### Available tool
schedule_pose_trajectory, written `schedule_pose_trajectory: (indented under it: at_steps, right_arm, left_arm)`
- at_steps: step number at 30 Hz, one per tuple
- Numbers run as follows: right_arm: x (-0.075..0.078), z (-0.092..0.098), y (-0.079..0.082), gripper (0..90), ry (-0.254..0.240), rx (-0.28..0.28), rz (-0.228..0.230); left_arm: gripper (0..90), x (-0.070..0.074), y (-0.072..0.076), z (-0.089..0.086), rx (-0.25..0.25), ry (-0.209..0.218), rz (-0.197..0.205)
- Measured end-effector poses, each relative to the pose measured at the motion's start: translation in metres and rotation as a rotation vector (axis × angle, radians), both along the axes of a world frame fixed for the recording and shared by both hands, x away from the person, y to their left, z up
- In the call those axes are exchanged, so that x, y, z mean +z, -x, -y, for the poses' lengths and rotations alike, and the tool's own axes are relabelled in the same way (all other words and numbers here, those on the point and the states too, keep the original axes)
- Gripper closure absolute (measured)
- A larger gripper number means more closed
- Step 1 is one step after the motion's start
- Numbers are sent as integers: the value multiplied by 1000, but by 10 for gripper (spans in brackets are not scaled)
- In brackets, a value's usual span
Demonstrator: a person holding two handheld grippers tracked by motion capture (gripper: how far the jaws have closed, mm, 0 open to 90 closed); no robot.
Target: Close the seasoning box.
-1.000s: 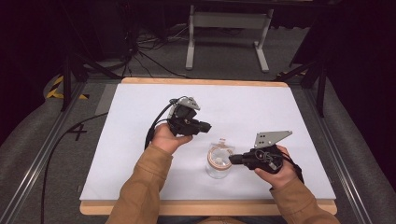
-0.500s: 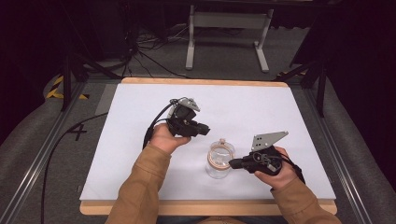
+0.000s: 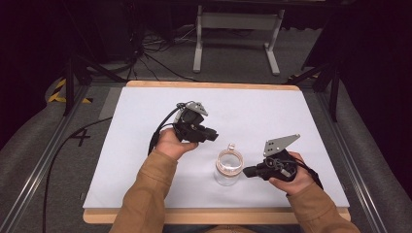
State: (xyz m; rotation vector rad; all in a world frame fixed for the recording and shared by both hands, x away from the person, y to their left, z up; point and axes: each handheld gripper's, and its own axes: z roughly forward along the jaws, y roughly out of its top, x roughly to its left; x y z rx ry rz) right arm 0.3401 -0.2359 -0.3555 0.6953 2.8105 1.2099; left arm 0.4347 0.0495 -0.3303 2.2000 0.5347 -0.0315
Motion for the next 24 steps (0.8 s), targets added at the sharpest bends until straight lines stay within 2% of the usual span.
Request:
schedule_pose_trajectory:
  at_steps: [4, 6, 7, 9, 10, 11, 12, 15, 18, 21, 24]
  right_arm:
    - [3, 5, -1, 895, -13, -17, 19]
    - [7, 9, -1, 876, -34, -31, 48]
    - [7, 9, -1, 876, -34, -31, 48]
    - [12, 13, -3, 833, -62, -56, 85]
    - [12, 13, -3, 833, -62, -56, 85]
    - [17, 19, -6, 828, -80, -78, 104]
    - [19, 22, -10, 787, -87, -93, 115]
    - [22, 31, -20, 727, -104, -140, 135]
    - [24, 43, -32, 645, -109, -203, 177]
    - [24, 54, -44, 590, -119, -252, 191]
    - [21, 67, -57, 569, -115, -307, 184]
  left_arm:
    - [776, 1, 0, -2, 8, 2, 7]
    - [767, 2, 1, -4, 18, 5, 9]
    - [763, 2, 1, -4, 18, 5, 9]
    - [757, 1, 4, -10, 47, 10, 15]
    - [745, 1, 4, -10, 47, 10, 15]
    - [745, 1, 4, -14, 56, 7, 21]
    - [735, 1, 6, -17, 67, 8, 19]
    - [718, 0, 10, -27, 104, 15, 19]
    - [699, -2, 13, -38, 146, 15, 23]
    - [675, -3, 16, -47, 183, 5, 32]
    - [652, -7, 17, -55, 213, -5, 47]
